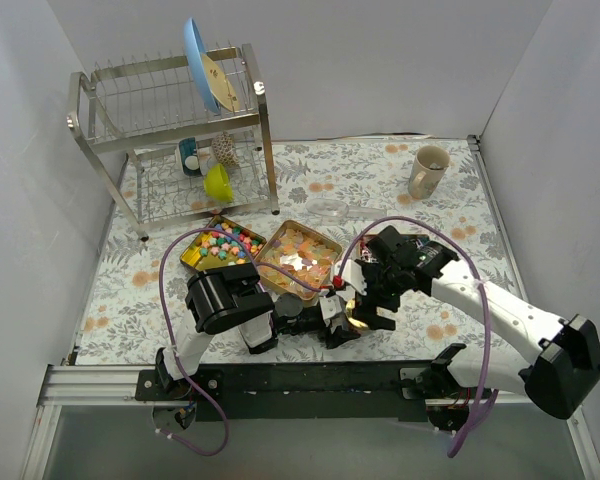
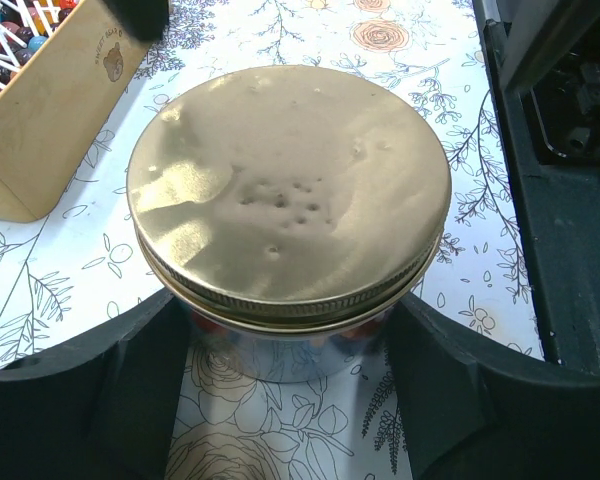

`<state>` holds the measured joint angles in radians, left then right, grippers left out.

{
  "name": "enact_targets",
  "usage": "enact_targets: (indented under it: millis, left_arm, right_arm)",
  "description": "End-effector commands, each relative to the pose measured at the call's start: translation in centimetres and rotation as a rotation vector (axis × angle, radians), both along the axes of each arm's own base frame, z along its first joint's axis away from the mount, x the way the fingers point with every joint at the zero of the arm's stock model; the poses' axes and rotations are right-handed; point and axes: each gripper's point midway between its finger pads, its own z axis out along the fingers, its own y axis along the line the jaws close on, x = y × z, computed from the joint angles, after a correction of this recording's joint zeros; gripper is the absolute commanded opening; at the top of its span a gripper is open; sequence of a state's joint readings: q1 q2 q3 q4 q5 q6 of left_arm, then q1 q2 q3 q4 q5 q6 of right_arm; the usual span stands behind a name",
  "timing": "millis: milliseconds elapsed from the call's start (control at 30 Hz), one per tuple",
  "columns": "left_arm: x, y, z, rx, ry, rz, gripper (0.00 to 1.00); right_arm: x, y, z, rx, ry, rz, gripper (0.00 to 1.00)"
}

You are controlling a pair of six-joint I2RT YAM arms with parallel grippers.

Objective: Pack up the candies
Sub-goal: Screw the bottle lid onto the packing bottle.

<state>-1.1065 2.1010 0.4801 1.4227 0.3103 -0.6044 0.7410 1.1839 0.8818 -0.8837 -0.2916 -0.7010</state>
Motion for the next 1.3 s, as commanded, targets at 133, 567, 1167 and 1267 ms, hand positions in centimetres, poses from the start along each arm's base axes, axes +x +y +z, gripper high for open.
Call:
enact_targets:
  millis: [133,567,1167,1267]
  left_arm:
    - [0.2,2.0,-2.6,0.028,0.006,0.04,0.0]
    - [0.4,2.1,-3.1,0.036,0.008,0.05,0.0]
    - [0.8,2.2,-3.4,0.041,0.003,0.071,0.0]
    - [0.7,2.2,-3.2,0.037,0.006,0.069,0.0]
  right_arm:
    - [0.8,0.4,4.0,0.144,-0.174,0.131,0.98]
    - [-0.5,1.7,0.2,0.162,-0.143,0.655,0.98]
    - [0.6,0.9,-2.6,0.106,-0.099,0.712,0.93]
    - [0.7,0.8,-2.6,0.094,-0.069,0.684,0.88]
